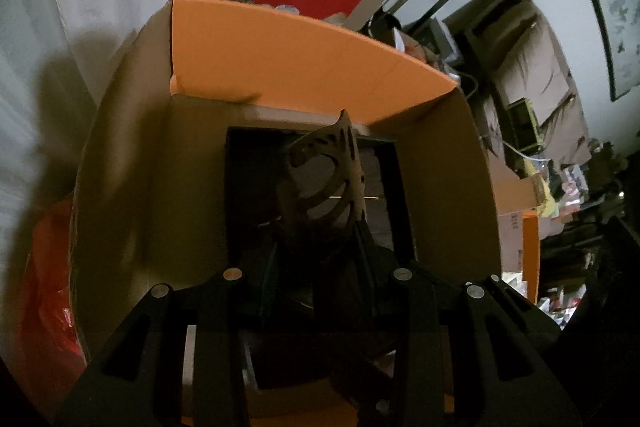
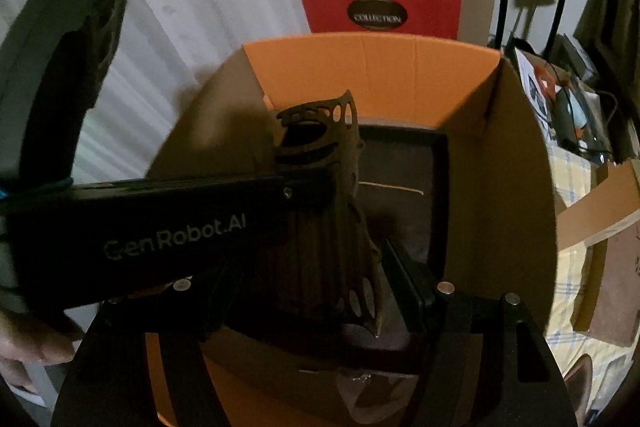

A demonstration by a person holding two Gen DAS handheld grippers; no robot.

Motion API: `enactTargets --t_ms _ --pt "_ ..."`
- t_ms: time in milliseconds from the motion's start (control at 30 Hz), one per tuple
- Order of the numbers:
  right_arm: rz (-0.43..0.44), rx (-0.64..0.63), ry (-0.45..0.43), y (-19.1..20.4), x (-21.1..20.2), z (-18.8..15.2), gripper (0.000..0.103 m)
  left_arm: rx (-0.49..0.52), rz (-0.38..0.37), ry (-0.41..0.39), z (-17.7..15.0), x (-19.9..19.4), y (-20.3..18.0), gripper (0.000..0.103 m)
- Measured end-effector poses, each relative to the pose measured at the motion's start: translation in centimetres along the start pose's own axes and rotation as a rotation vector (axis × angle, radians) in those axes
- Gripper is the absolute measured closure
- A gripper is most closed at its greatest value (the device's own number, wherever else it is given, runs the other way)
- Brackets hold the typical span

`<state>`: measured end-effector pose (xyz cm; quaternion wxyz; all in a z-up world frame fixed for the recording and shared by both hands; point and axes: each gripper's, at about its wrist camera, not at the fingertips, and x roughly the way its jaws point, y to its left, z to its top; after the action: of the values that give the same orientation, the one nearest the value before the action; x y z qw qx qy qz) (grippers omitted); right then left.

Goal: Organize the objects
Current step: 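Lower the wooden cutout onto the black tray and open the right gripper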

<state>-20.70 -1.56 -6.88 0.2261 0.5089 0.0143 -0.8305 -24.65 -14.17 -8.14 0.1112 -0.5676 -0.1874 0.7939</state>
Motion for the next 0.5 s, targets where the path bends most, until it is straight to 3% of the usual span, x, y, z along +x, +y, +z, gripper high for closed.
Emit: enactTargets --t_ms 300,500 --pt "-0.017 0.024 0.104 0.0 2.3 -0.1 0.032 -0.042 0.013 0.016 0.2 0.1 1.8 0.070" --pt "0.014 0.064 0.165 0.0 3.6 0.0 0.032 -0.056 -0.005 -0.022 0.2 -1.6 2.0 0.060"
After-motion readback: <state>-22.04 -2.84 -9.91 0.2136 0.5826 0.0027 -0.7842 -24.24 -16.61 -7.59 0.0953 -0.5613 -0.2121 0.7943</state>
